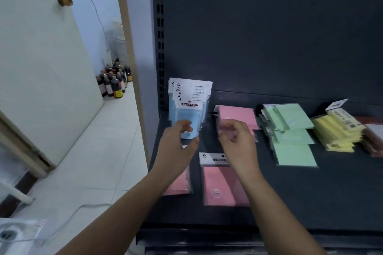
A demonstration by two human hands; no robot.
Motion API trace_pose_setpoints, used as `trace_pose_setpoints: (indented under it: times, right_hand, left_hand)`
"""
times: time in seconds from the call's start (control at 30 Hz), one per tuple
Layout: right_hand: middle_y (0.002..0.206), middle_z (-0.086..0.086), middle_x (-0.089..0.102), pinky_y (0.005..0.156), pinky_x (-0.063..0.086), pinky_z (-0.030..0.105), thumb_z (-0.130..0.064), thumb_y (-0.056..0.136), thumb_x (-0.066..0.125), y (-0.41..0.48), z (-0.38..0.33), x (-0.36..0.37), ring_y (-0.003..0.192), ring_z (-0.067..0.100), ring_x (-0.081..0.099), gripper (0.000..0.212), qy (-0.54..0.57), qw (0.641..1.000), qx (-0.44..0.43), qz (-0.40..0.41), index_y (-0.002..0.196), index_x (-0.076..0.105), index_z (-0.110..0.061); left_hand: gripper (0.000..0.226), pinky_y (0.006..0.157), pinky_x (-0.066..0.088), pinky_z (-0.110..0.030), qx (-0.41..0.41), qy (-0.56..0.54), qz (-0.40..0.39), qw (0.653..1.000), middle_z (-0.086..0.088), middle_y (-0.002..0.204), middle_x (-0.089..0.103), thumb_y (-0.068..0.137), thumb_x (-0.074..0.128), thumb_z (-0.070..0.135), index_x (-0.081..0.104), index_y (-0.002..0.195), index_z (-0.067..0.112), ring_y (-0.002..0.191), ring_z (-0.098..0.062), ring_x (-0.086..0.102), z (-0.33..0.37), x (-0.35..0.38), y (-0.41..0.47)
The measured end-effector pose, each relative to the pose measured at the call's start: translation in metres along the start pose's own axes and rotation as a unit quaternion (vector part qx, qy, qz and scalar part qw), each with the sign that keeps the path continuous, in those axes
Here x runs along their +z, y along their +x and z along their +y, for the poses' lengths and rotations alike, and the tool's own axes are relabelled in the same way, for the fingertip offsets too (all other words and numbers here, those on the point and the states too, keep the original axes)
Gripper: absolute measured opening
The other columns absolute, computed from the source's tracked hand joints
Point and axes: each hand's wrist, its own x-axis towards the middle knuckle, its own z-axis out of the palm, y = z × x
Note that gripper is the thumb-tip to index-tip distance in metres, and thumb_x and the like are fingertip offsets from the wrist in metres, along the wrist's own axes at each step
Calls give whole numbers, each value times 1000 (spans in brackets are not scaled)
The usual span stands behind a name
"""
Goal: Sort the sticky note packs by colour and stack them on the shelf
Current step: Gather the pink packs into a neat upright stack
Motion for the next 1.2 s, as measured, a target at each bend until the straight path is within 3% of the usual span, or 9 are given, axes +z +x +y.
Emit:
trace_pose_setpoints:
  times: [0.17, 0.3, 0.47, 0.57, 0.67, 0.77, 0.83, 1.0, 1.2]
  right_hand:
    - [121, 8, 58, 77, 33, 11, -7, 90, 51, 26, 30, -29, 98, 13, 52, 35, 7, 995, 81, 53, 124, 55, -8]
    - [113, 3, 62, 81, 40, 20, -3, 89, 49, 35, 45, -41, 102, 16, 56, 37, 63, 986, 151, 6, 125, 54, -7]
    - [107, 6, 68, 92, 49, 33, -7, 89, 53, 42, 52, -56, 100, 21, 63, 29, 119, 979, 162, 23, 117, 62, -7]
    - [93, 7, 71, 88, 52, 32, -11, 87, 61, 40, 54, -66, 91, 22, 65, 11, 199, 960, 178, 83, 92, 70, -9]
    - [79, 11, 63, 85, 51, 37, -12, 84, 67, 36, 55, -73, 80, 27, 60, 17, 292, 925, 212, 122, 69, 60, -11]
    - [76, 8, 52, 66, 48, 28, -3, 82, 67, 31, 55, -76, 67, 18, 50, 20, 350, 902, 235, 88, 73, 54, -14]
    - [79, 3, 55, 59, 44, 22, 3, 82, 63, 26, 55, -77, 70, 14, 52, 21, 346, 907, 237, 39, 81, 55, -16]
    - [93, 10, 53, 74, 45, 30, 1, 85, 61, 11, 54, -77, 83, 18, 52, 27, 296, 934, 188, -59, 94, 62, -24]
    - [108, 6, 63, 85, 54, 48, -10, 81, 70, -9, 51, -74, 96, 36, 61, 25, 160, 974, 110, -118, 95, 60, -28]
  left_hand:
    - [53, 102, 26, -18, -26, -46, -136, 989, 1, 141, 45, 91, 57, 25, 39, 140, 14, 129, -12, 42, 23, 36, 25]
    - [47, 75, 32, -2, -62, -98, -170, 979, 15, 119, 53, 90, 57, 22, 44, 135, 25, 89, 14, 48, 36, 61, 40]
    - [40, 77, 39, -8, -75, -124, -92, 985, 3, 113, 62, 86, 64, 22, 54, 125, 14, 91, -3, 57, 40, 81, 48]
    - [13, 59, 44, -7, -83, -203, -15, 976, 1, 83, 67, 86, 66, 25, 64, 91, 13, 67, 3, 61, 44, 86, 48]
    - [26, 73, 51, -27, -146, -306, 17, 941, -13, 73, 65, 85, 66, 26, 52, 66, 16, 71, -17, 62, 43, 86, 47]
    - [28, 61, 47, -22, -176, -336, 36, 925, 5, 55, 55, 83, 67, 8, 47, 64, 16, 53, -6, 51, 40, 84, 42]
    - [24, 50, 44, -15, -181, -337, 34, 923, 7, 61, 56, 81, 63, -2, 51, 71, 17, 50, -3, 48, 39, 79, 37]
    - [28, 46, 40, -12, -147, -323, 14, 935, 6, 76, 59, 83, 52, -6, 60, 84, 20, 51, 2, 50, 31, 67, 19]
    - [23, 49, 46, -19, -78, -145, 9, 986, 18, 87, 62, 86, 65, 17, 59, 86, 39, 62, -9, 61, 14, 54, -7]
